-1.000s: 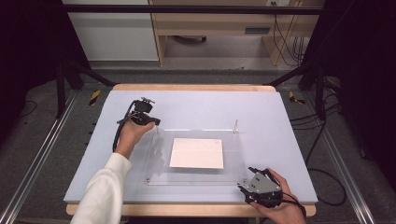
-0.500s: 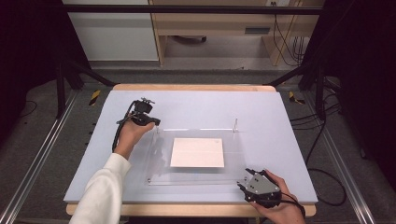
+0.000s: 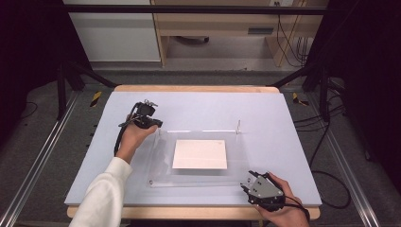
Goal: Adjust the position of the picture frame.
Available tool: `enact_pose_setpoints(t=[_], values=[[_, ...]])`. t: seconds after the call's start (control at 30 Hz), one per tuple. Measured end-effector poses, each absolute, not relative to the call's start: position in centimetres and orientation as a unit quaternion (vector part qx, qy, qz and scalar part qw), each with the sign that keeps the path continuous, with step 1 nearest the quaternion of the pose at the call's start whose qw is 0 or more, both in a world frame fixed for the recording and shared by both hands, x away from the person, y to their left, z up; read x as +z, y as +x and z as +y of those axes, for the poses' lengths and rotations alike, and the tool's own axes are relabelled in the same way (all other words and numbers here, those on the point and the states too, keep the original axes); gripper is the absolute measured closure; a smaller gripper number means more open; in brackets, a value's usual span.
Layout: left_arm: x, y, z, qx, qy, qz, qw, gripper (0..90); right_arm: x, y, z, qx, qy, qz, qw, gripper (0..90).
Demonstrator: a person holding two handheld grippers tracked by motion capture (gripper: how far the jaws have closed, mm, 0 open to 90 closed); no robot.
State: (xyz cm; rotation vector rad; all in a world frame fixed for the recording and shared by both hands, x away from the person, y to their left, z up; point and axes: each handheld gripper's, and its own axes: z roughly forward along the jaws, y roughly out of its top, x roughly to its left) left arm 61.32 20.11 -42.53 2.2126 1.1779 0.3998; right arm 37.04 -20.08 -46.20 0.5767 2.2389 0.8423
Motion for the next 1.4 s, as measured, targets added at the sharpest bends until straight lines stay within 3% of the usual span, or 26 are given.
enact_pose_setpoints(t=[0.2,0.43,0.77,1.1,1.4], values=[[-41.1,60.0,20.4,0.210,0.820,0.424,0.322,62.2,-46.0,37.0,-20.1,0.322,0.223,0.858,0.334,49.1],[-38.6,55.7,20.6,0.233,0.824,0.374,0.356,49.6,-45.4,36.9,-20.1,0.329,0.231,0.853,0.333,50.7],[-36.7,48.8,20.4,0.234,0.843,0.299,0.381,42.3,-44.1,37.0,-20.0,0.331,0.240,0.852,0.327,52.6],[-35.9,45.2,20.9,0.234,0.845,0.268,0.399,33.8,-42.2,37.7,-20.0,0.328,0.252,0.855,0.313,54.8],[-35.2,41.8,20.4,0.228,0.858,0.213,0.408,33.7,-40.7,38.2,-20.0,0.326,0.262,0.857,0.301,55.7]])
